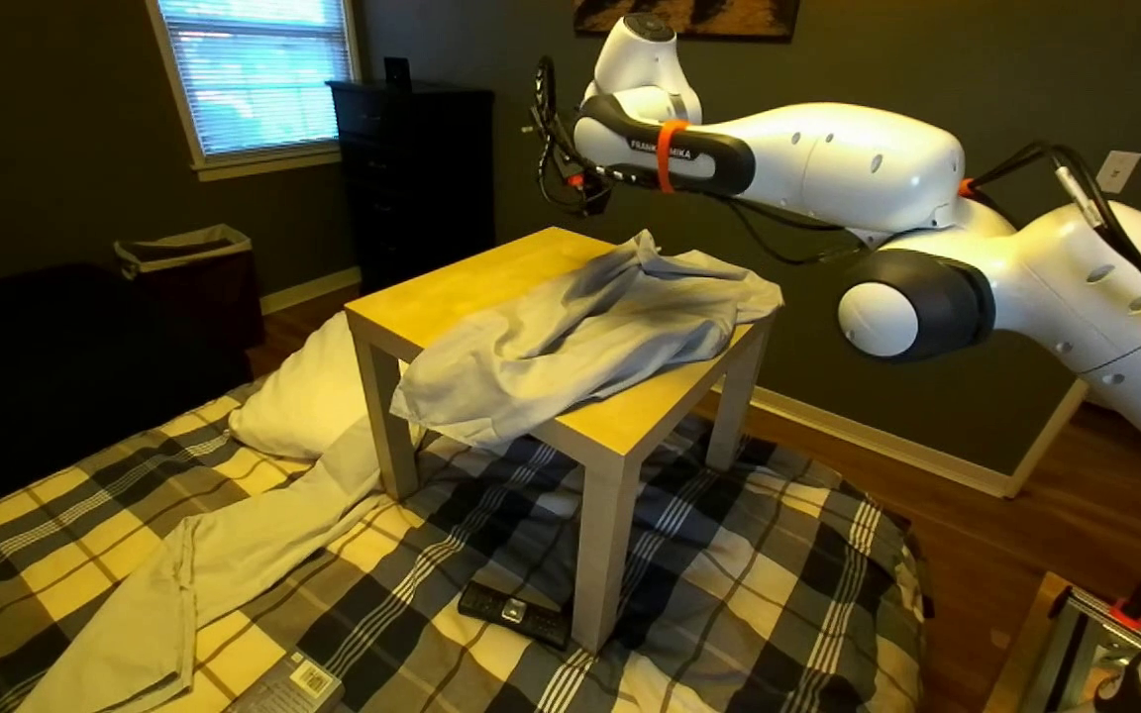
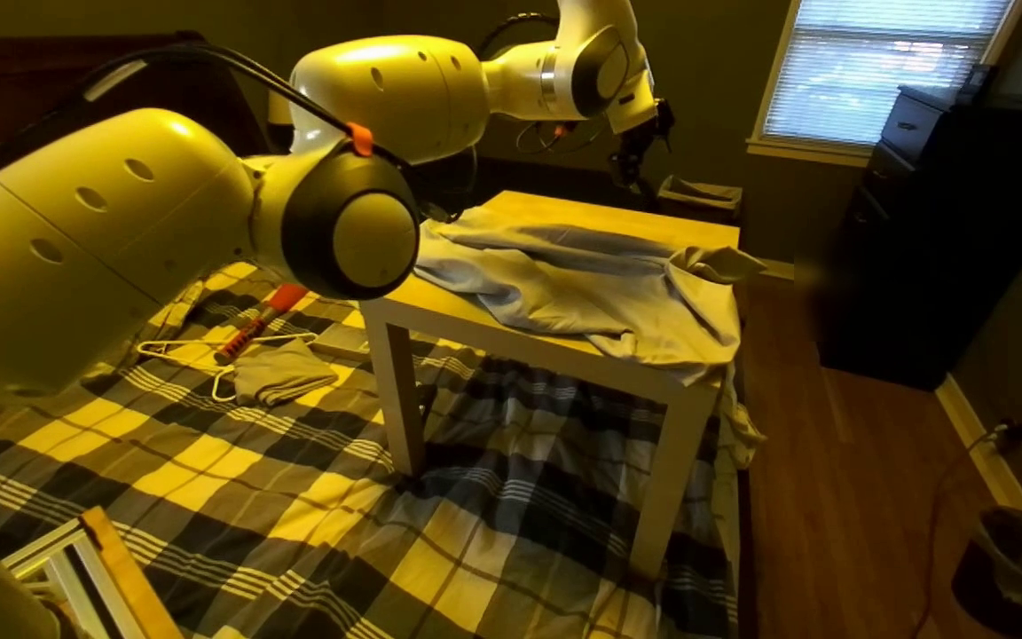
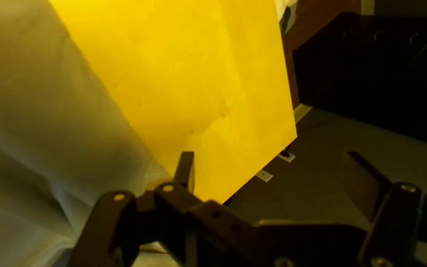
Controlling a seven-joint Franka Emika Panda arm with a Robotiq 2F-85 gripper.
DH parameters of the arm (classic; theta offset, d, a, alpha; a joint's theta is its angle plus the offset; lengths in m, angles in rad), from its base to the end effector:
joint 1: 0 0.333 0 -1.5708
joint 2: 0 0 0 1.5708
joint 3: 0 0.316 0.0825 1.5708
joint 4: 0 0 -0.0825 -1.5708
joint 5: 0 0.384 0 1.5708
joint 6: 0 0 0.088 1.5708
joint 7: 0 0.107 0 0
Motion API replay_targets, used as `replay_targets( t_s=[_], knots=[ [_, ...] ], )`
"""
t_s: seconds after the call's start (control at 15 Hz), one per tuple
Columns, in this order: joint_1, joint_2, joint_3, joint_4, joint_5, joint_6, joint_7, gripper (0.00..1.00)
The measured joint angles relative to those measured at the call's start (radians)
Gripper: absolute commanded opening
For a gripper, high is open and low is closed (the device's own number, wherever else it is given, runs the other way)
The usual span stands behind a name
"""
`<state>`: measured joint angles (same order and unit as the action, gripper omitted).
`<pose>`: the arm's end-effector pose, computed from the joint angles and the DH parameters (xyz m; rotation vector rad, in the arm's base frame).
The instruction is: Partially stretch out the towel
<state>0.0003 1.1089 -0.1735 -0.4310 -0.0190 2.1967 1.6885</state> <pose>0.8342 -0.0446 0.4668 -1.7539 2.0102 -0.8039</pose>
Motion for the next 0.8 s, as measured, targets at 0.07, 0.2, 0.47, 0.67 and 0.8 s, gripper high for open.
replay_targets(
  t_s=[0.07, 0.2, 0.47, 0.67, 0.8],
  knots=[
    [-0.005, -0.014, 0.016, 0.0, 0.0, -0.044, -0.053, 1.0],
    [-0.016, -0.04, 0.051, 0.0, 0.006, -0.126, -0.158, 1.0],
    [-0.047, -0.083, 0.121, 0.0, 0.046, -0.266, -0.371, 1.0],
    [-0.075, -0.105, 0.155, -0.001, 0.079, -0.354, -0.531, 1.0],
    [-0.09, -0.113, 0.164, -0.001, 0.084, -0.416, -0.64, 1.0]
  ],
)
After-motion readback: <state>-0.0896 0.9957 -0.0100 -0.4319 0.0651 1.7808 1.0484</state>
